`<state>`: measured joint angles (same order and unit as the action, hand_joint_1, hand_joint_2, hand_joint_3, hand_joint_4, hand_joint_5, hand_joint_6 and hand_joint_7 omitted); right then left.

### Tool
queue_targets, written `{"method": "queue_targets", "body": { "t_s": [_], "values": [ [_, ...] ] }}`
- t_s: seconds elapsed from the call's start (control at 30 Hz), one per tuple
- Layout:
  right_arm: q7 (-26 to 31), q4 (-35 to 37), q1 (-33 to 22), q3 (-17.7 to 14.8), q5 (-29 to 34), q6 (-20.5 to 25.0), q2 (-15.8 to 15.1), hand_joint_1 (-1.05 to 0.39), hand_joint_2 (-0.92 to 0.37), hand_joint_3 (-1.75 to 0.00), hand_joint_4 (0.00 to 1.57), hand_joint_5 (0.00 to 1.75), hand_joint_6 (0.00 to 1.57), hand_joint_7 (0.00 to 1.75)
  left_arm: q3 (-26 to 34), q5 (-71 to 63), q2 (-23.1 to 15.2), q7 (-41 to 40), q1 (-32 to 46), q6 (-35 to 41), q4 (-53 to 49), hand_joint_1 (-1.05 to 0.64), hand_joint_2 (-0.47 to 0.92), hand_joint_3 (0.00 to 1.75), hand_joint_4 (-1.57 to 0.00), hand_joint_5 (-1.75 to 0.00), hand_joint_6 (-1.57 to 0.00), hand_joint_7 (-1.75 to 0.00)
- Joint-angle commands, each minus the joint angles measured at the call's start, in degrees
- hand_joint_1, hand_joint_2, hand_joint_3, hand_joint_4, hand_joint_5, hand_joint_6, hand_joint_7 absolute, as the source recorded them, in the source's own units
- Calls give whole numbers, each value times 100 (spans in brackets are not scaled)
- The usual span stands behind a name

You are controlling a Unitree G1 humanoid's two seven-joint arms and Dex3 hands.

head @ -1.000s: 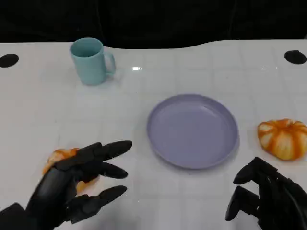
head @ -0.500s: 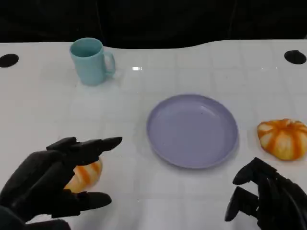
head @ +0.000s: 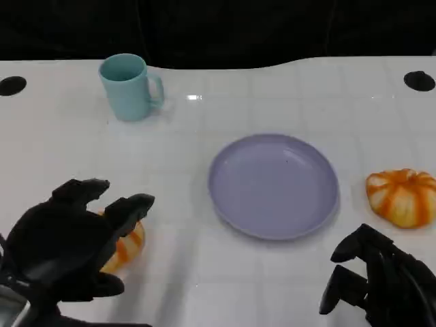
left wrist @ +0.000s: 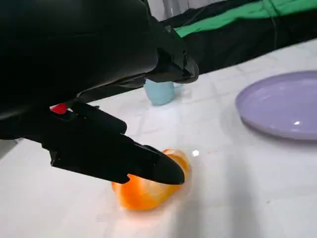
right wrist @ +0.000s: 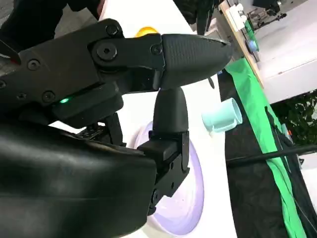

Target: Grasp the bread from the table and place it into the plate.

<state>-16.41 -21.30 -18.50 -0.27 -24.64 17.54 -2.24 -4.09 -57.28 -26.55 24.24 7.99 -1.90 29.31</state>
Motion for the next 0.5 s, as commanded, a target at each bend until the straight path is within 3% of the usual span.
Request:
{"method": "queue_targets", "body": {
  "t_s": [0.03,0.33,0.5],
  "values": [
    [13,-28,15,-79,-102,64,-49,-53,-92,-48,60,175,38,168,-273,-486,-9,400,-298,409,-239,-52,90,0,-5,-14,-20,0],
    [13,-43,6,-68,-37,46,-70,-53,-92,-49,60,175,37,168,-841,-999,192,641,-1040,1071,-1326,-50,90,0,-7,-9,-19,0],
    [11,-71,-10,-81,-37,55,-86,-53,-92,-49,60,175,37,169,-1179,-1083,230,293,-1453,1157,-2178,-53,86,0,-10,-8,-19,0]
  ]
}}
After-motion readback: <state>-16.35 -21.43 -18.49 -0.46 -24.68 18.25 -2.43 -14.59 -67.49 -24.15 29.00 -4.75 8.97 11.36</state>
